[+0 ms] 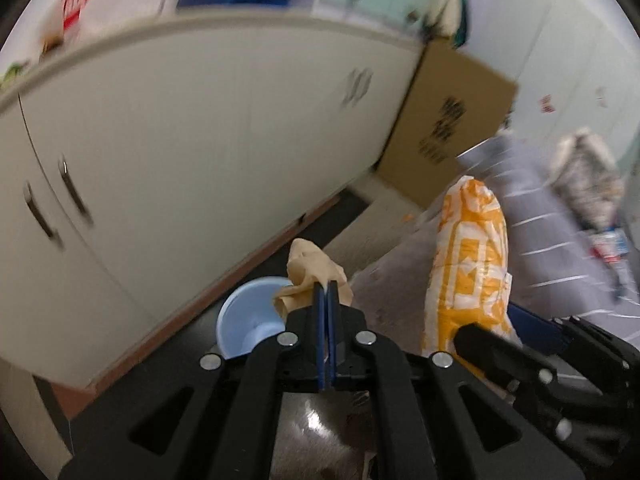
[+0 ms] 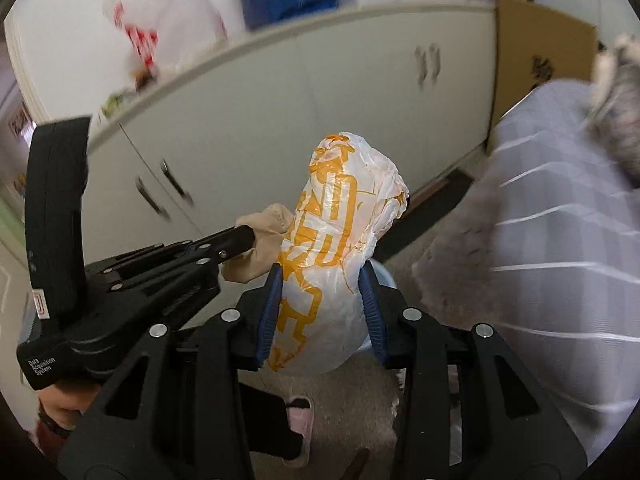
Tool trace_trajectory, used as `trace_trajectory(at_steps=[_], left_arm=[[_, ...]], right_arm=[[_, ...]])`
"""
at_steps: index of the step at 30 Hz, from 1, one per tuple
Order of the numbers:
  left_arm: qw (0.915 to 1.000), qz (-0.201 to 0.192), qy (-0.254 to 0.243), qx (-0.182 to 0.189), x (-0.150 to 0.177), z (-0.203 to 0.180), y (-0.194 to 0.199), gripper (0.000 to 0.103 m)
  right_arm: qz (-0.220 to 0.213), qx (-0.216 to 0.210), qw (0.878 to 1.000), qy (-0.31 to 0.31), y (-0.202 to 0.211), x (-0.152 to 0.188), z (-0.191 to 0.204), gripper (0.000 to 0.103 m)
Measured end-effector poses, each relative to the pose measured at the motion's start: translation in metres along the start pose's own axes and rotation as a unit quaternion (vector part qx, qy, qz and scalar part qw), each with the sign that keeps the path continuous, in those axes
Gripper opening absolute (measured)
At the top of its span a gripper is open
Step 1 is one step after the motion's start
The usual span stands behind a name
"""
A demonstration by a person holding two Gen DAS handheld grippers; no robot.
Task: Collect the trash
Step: 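Carry both items to the blue bin and open both grippers to drop them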
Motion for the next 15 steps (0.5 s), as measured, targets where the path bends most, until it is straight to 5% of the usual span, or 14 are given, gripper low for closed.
trace_trajectory(at_steps=[8, 9, 11, 15], left_arm=[[0.9979, 0.06, 0.023, -0.012, 0.004, 0.025, -0.09, 0.005], [0.9977, 0.06, 0.029, -0.01, 0.0, 0.026, -0.098, 0.012], [0.997, 0.066, 0.037, -0.013, 0.002, 0.033, -0.103, 0.061], [0.9961, 0.065, 0.052, -0.029, 0.006, 0.053, -0.109, 0.066]], right_arm=[[0.051, 0.039, 0.998, -0.003, -0.093, 0.009, -0.026, 0.038], [0.055, 0.04, 0.998, -0.006, -0.102, 0.007, -0.028, 0.038], [0.06, 0.041, 0.997, -0.013, -0.108, 0.012, -0.035, 0.038], [0.071, 0.036, 0.997, -0.023, -0.123, 0.014, -0.038, 0.039]])
Point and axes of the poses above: each gripper's, at about its wrist camera, not at the fingertips, and y roughly against the way its jaws point, z to its left, x to its underside, the point moved 9 cm from there along -y, roughly the way its jaws point, and after that the axes turned 1 degree about x, right-handed, at the moved point
